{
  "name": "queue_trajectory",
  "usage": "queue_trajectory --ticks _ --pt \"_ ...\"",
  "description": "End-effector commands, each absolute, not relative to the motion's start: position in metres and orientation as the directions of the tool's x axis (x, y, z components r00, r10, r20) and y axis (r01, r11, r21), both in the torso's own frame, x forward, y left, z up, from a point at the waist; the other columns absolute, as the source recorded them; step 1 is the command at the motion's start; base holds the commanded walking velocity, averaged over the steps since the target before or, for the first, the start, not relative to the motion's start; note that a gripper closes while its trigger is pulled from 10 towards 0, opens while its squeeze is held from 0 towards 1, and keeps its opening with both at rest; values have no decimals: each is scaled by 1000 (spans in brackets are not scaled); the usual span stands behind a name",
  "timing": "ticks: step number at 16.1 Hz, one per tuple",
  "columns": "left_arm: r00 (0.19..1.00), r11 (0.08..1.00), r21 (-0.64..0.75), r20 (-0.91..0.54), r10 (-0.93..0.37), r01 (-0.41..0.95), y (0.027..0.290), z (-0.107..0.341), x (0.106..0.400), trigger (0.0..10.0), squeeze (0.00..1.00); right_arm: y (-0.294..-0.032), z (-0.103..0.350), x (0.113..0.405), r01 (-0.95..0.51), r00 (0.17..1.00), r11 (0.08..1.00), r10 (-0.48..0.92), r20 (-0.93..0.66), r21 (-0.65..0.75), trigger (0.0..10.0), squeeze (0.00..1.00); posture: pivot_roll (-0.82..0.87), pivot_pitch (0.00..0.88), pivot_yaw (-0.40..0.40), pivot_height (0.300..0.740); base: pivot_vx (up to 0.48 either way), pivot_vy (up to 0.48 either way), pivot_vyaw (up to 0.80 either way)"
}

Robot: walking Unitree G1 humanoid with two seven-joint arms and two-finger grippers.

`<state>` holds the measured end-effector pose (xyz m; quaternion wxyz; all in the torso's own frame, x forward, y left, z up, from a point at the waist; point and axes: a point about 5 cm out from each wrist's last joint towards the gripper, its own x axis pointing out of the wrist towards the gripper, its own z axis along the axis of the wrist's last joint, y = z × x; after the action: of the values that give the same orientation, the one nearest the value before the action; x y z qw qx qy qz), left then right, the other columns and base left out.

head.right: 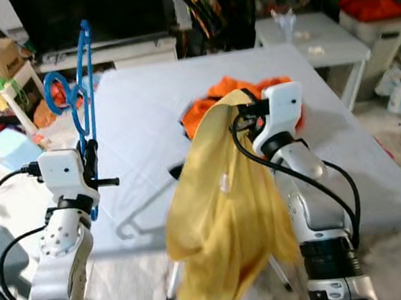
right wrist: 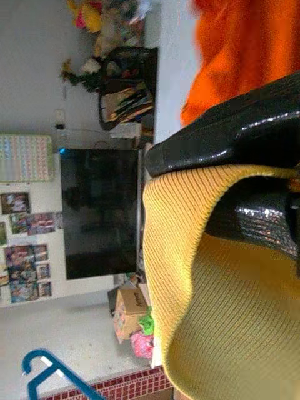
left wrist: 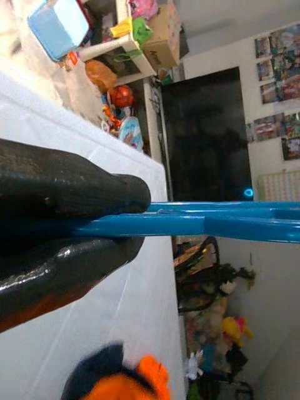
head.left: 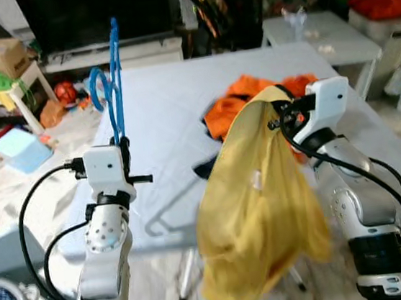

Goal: Hang hanger

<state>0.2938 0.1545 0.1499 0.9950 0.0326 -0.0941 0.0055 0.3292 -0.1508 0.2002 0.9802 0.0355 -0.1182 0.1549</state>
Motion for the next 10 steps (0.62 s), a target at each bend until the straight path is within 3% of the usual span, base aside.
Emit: queue_trajectory --ticks 1,7,9,10 --pt "984 997 66 178 22 -34 160 150 294 10000 0 -146 213 331 -317 908 948 297 295 19 10000 0 -85 0 30 740 0 0 0" --pt "986 995 83 162 35 -49 157 147 293 10000 0 -144 221 341 -362 893 931 333 301 45 10000 0 -76 0 16 740 0 0 0" --pt "986 993 95 156 51 -67 160 147 295 10000 0 -133 239 359 -414 868 909 382 316 39 10000 0 -69 0 9 740 0 0 0" --pt "986 992 99 152 67 -82 163 147 295 10000 0 -122 263 382 -461 849 882 405 339 101 10000 0 -61 0 -6 740 0 0 0"
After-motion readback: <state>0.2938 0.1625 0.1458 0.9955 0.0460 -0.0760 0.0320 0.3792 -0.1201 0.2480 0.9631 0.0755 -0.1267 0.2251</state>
